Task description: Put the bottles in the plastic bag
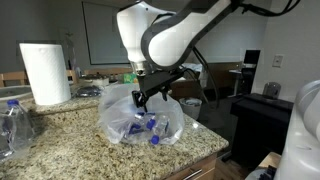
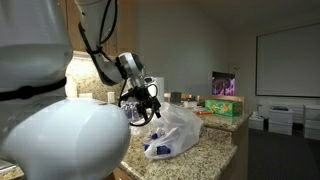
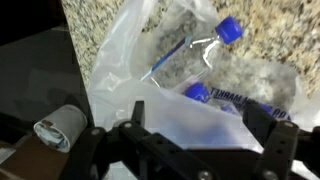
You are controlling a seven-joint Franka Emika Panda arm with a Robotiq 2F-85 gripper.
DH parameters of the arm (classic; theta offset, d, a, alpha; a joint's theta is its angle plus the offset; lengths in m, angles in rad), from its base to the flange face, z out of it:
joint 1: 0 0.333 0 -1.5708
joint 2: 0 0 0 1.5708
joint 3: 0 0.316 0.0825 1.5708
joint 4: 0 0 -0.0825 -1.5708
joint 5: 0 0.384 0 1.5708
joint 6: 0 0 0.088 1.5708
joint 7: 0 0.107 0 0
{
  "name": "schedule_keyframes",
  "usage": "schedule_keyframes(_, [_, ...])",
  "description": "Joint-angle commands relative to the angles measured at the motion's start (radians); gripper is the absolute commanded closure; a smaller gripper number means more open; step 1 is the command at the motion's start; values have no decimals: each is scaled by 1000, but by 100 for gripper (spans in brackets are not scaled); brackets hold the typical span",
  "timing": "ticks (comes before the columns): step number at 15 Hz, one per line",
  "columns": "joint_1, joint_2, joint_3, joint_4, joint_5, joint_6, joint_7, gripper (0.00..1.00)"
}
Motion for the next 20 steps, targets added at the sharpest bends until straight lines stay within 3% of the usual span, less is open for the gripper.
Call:
schedule_keyframes(1, [0,-57,0,40,192,-187,-222,0])
schedule_keyframes(6, [-31,-101,-22,150,308,-428,-421,0])
schedule_keyframes(12, [-82,-166,-94,257,397,-568,-596,0])
schedule_keyframes(19, [-171,-200,-206,282,429,-596,-707,0])
schedule_keyframes(20, [-168,-183,-170,284,398,-575,-674,0])
